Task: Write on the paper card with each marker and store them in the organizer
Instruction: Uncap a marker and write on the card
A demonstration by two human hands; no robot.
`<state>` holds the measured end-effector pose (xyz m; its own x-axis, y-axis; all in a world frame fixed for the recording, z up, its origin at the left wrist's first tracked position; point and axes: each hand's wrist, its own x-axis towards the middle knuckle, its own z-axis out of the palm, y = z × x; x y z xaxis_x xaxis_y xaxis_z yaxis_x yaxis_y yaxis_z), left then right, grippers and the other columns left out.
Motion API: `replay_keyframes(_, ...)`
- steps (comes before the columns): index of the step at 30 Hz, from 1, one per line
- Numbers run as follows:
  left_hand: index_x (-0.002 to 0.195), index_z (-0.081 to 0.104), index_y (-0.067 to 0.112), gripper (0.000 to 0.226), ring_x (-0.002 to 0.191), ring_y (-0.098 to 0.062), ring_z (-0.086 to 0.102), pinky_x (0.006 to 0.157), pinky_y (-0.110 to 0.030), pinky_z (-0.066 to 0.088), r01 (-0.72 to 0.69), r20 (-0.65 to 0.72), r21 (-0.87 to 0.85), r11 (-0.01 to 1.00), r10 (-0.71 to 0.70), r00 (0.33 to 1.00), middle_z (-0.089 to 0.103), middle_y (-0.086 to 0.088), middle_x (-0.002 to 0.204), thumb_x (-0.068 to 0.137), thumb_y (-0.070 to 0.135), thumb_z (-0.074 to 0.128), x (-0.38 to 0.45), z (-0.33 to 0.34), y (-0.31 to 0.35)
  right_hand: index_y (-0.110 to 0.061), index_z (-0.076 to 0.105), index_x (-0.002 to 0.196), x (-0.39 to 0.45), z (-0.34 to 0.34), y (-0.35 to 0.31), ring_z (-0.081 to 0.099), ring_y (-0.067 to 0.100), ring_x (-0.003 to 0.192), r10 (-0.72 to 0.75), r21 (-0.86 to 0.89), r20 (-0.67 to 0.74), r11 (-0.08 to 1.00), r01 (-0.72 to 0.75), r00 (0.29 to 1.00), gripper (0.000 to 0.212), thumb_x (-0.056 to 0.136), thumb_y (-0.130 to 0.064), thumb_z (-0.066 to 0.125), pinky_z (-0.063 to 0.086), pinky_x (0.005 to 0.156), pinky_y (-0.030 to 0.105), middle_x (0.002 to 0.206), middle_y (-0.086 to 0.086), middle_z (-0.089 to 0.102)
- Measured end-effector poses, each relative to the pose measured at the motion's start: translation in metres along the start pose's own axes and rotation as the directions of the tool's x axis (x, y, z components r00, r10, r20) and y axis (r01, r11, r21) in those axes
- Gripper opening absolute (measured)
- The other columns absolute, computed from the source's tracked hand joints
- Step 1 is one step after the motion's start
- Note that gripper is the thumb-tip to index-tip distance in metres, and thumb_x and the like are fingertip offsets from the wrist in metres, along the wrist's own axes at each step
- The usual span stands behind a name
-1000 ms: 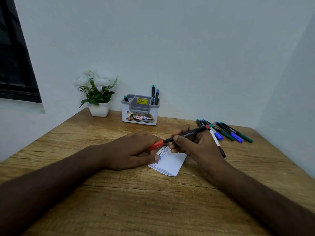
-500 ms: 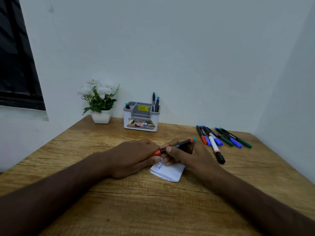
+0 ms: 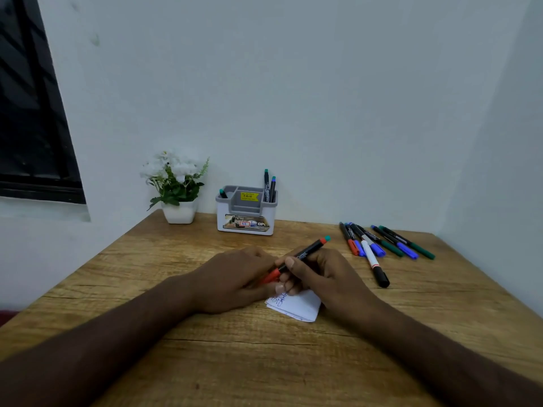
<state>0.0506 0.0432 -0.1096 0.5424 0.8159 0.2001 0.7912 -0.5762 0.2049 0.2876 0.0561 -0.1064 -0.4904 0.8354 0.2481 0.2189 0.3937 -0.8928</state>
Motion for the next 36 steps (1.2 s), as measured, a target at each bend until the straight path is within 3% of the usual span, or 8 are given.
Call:
replay_keyframes(4,0.14,0.051,0.04,0.046,0.123,0.006,0.053,0.103,-0.027,0.046,-0.011,0.006,-0.23,0.973,0.013,1.0,0.057,0.029,0.133,0.099,0.058,0.065,0.002,-0.002,-0.002,-0.012,0.076,0.105,0.004,-0.008,-0.005,0.074,0.024,0.078,-0.063,0.066,-0.264,0.994,0.083,0.962,0.035,0.104,-0.041,0.055,0.064,0.077,0.04,0.085,0.009,0.079)
replay_keyframes(6,0.151,0.048,0.04,0.051,0.137,0.01,0.043,0.115,-0.026,0.038,-0.046,0.019,-0.178,0.983,0.05,0.999,0.049,0.03,0.15,0.103,0.053,0.061,0.002,-0.004,-0.003,-0.011,0.077,0.103,0.015,-0.016,-0.013,0.073,0.026,0.075,-0.085,0.078,-0.389,0.989,0.125,0.917,0.035,0.106,-0.038,0.056,0.063,0.072,0.043,0.081,0.013,0.077)
replay_keyframes(8,0.154,0.047,0.04,0.05,0.145,0.007,0.035,0.121,-0.037,0.034,-0.075,0.019,-0.108,0.991,0.077,0.997,0.042,0.025,0.159,0.106,0.049,0.057,0.002,-0.001,-0.004,-0.011,0.078,0.096,0.033,-0.021,-0.024,0.07,0.025,0.067,-0.113,0.023,-0.431,0.99,0.136,0.895,0.034,0.106,-0.038,0.06,0.061,0.067,0.043,0.076,0.014,0.076)
replay_keyframes(14,0.157,0.043,0.043,0.054,0.149,0.002,0.028,0.123,-0.046,0.028,-0.08,0.05,-0.077,0.994,0.084,0.995,0.035,0.022,0.161,0.104,0.037,0.051,0.0,-0.001,-0.008,-0.013,0.079,0.087,0.14,-0.01,-0.071,0.069,0.01,0.057,-0.221,-0.204,-0.403,0.968,0.148,0.888,0.029,0.103,-0.033,0.067,0.062,0.064,0.029,0.07,0.0,0.077)
replay_keyframes(22,0.158,0.043,0.043,0.057,0.149,-0.006,0.031,0.121,-0.05,0.032,-0.076,0.065,-0.089,0.993,0.082,0.995,0.037,0.016,0.161,0.102,0.036,0.051,0.001,-0.002,-0.008,-0.001,0.078,0.087,0.241,0.046,-0.072,0.077,0.026,0.078,-0.296,-0.528,-0.278,0.841,0.112,0.914,0.038,0.102,-0.034,0.067,0.062,0.086,0.046,0.082,0.012,0.08)
replay_keyframes(27,0.157,0.044,0.043,0.057,0.148,-0.009,0.033,0.119,-0.053,0.034,-0.09,0.055,-0.085,0.992,0.095,0.994,0.039,0.014,0.16,0.1,0.037,0.051,0.001,0.0,-0.01,0.002,0.08,0.089,0.243,0.049,-0.061,0.074,0.024,0.077,-0.197,-0.545,-0.262,0.838,0.024,0.945,0.034,0.099,-0.029,0.071,0.058,0.075,0.033,0.084,0.015,0.08)
replay_keyframes(32,0.158,0.044,0.041,0.056,0.149,-0.005,0.031,0.122,-0.048,0.03,-0.101,0.054,-0.099,0.99,0.106,0.993,0.037,0.015,0.162,0.103,0.033,0.053,0.001,-0.001,-0.007,-0.005,0.082,0.088,0.213,0.034,-0.064,0.079,0.02,0.079,-0.257,-0.448,-0.323,0.889,0.092,0.911,0.026,0.097,-0.027,0.074,0.063,0.088,0.041,0.081,0.007,0.081)
replay_keyframes(36,0.156,0.047,0.038,0.054,0.147,0.001,0.032,0.122,-0.04,0.031,-0.123,0.009,-0.086,0.989,0.124,0.992,0.04,0.02,0.16,0.103,0.032,0.056,-0.001,-0.001,-0.005,-0.013,0.079,0.087,0.158,0.011,-0.051,0.07,0.007,0.07,-0.363,-0.502,-0.405,0.855,0.127,0.839,0.017,0.097,-0.026,0.073,0.052,0.071,0.014,0.075,-0.004,0.075)
